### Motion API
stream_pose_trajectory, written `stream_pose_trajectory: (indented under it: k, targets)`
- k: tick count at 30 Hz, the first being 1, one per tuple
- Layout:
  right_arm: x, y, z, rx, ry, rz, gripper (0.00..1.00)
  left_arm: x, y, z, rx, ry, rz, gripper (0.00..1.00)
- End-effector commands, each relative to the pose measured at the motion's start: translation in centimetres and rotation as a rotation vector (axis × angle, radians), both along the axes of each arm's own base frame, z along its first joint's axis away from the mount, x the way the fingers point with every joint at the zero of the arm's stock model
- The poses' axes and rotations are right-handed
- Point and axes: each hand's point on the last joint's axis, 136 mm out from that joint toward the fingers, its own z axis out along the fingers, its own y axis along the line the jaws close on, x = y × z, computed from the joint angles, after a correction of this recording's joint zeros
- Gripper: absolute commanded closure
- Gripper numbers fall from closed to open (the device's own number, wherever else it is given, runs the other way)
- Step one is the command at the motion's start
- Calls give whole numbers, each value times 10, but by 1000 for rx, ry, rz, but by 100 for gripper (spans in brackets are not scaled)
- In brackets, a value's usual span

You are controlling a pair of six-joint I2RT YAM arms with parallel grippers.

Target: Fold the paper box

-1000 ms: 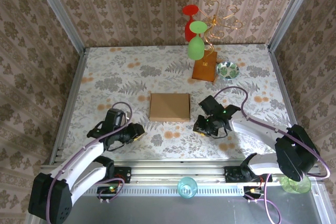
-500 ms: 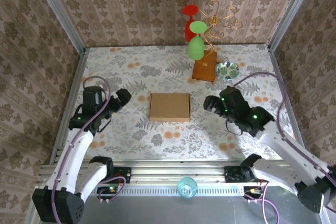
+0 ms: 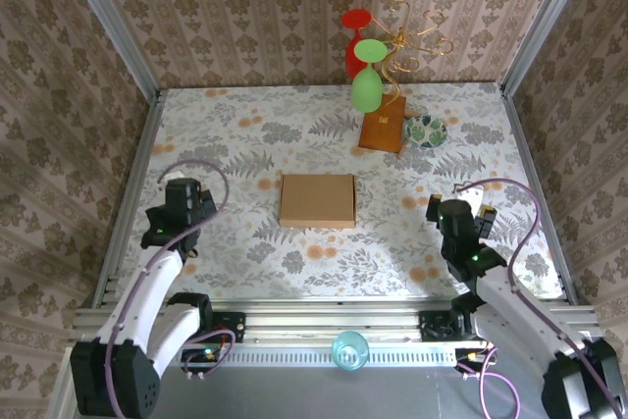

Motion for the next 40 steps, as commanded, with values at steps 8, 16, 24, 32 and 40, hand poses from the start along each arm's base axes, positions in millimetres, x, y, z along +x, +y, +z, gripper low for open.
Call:
stream_pose_trajectory:
  k: [8, 16, 24, 32, 40]
  targets:
    - [83, 10, 16, 42, -191, 255, 0, 88, -29, -11, 41, -176, -298, 0]
    - [109, 20, -8, 130, -234, 362, 0, 124, -27, -19, -9, -384, -337, 0]
    - [124, 19, -16, 59, -143, 277, 0, 123, -26, -18, -7, -389, -330, 0]
    - [124, 19, -16, 58, -138, 275, 0, 124, -26, -17, 1, -398, -333, 0]
    - [116, 9, -13, 39, -182, 203, 0, 121, -27, -16, 0, -410, -334, 0]
